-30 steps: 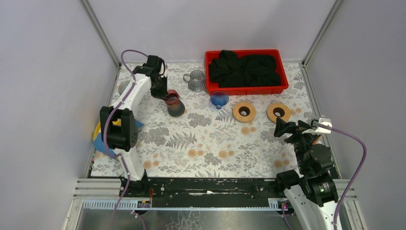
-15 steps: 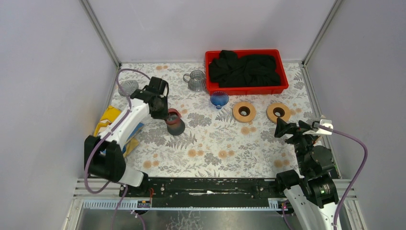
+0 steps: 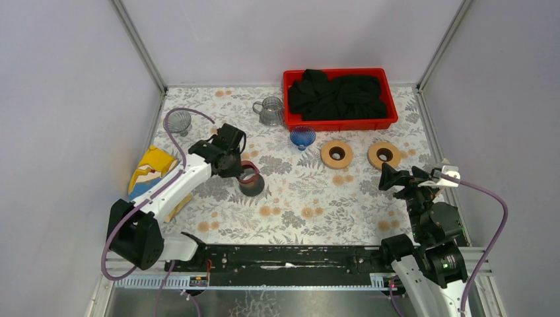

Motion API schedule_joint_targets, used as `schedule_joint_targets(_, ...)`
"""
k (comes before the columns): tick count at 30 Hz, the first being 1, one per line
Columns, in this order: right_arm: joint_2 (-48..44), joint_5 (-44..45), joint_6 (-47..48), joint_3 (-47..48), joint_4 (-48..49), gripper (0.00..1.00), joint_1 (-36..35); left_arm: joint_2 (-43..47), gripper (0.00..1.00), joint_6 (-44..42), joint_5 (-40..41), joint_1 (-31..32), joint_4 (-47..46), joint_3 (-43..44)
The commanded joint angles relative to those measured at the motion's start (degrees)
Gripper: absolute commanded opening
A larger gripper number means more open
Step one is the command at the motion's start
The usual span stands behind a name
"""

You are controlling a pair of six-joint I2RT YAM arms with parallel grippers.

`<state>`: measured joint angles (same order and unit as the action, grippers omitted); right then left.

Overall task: Place the coffee filter in the dripper
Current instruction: Move the coffee server to the center of the board.

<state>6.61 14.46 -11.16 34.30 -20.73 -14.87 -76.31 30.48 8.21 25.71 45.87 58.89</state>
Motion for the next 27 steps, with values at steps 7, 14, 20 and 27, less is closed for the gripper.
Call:
schedule_joint_targets(7, -0.37, 0.85, 0.35, 0.24, 2.54, 0.99, -0.73, -1.69, 0.07, 5.1, 4.9, 5.38, -4.29, 0.1)
schedule_joint_targets(14, -0.37, 0.78, 0.38, 0.2, 2.63, 0.99, -0.69, -3.5, 0.11, 5.94, 5.18, 6.93, -4.35, 0.53)
schedule_joint_targets(20, -0.09, 0.61, 0.28, 0.38, 2.38, 0.99, -0.73, -3.65, 0.17, 5.77, 4.41, 7.42, -4.38, 2.32)
schedule_joint_targets(27, 1.96, -0.88, -0.25, 1.52, 1.25, 0.99, -0.68, -1.94, 0.26, 5.48, 3.69, 7.43, -4.37, 2.95)
